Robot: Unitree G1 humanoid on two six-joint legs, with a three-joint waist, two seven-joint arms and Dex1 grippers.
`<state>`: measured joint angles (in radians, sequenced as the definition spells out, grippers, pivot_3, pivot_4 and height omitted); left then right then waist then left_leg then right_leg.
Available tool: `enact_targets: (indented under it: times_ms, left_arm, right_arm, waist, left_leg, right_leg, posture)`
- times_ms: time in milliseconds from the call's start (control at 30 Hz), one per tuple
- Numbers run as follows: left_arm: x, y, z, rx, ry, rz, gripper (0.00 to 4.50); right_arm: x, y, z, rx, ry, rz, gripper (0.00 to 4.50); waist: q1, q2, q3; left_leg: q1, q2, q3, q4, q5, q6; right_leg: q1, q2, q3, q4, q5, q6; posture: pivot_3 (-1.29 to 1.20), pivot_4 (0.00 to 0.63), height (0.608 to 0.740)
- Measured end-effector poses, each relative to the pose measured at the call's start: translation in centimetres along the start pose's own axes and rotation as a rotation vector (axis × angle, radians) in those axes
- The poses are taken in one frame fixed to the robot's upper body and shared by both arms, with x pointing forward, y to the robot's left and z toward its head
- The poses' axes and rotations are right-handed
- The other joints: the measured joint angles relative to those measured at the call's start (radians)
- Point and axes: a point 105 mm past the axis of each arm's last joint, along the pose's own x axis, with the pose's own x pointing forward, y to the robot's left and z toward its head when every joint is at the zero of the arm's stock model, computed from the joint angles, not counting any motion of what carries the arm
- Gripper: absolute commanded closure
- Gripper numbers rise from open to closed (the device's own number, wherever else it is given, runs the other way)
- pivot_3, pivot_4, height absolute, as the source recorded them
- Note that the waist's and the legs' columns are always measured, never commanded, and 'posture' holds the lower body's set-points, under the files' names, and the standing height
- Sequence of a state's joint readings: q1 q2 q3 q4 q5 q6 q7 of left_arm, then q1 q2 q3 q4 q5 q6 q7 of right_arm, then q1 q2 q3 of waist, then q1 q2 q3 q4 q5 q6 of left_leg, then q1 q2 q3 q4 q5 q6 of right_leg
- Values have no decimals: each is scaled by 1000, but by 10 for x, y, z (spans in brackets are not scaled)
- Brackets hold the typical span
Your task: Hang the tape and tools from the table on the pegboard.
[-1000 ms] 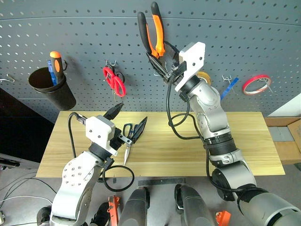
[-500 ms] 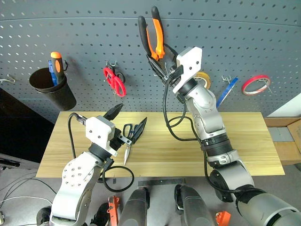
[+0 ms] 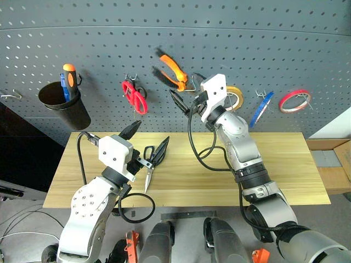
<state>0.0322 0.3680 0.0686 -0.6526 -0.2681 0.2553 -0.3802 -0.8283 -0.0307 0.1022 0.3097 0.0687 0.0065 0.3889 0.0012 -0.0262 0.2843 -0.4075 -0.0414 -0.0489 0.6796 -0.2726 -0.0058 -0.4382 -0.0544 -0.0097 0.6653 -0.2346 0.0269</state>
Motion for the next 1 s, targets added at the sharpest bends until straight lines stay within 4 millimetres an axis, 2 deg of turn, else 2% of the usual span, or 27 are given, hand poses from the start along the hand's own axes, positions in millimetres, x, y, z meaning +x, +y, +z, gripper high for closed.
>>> enact_targets:
  times_ms: [367,600,767,933,1000]
  left_arm:
    - [0,0,0,1,2,1,0]
    - [-3,6,-11,-13,39,25,0]
    - [-13,16,-25,-26,83,75,0]
    - [-18,19,-37,-49,113,105,0]
    - [-21,23,-43,-56,134,125,0]
  right_arm:
    - [0,-3,1,6,-3,-21,32]
    - [-19,-1,35,-33,-100,62,32]
    - [-40,9,21,-56,-2,162,32]
    - [-51,22,9,-8,94,269,32]
    - [-69,31,4,38,184,398,32]
  waist:
    - [0,0,0]
    - [0,0,0]
    - [-1,0,0]
    - [-2,0,0]
    - [1,0,0]
  left_leg:
    - [0,0,0,0,0,0]
    - [-1,0,-1,0,0,0]
    - [-1,0,-1,0,-2,3]
    - [-1,0,-1,0,-2,4]
    - [-1,0,-2,0,-3,4]
  right_leg:
    - [0,0,0,0,0,0]
    - [0,0,0,-1,0,0]
    - [0,0,1,-1,0,0]
    - [0,0,0,-1,0,0]
    - [1,0,0,-2,0,0]
  posture:
    - [104,258,740]
    - [100,260,740]
    - [79,261,740]
    - [77,261,740]
    - [74,264,740]
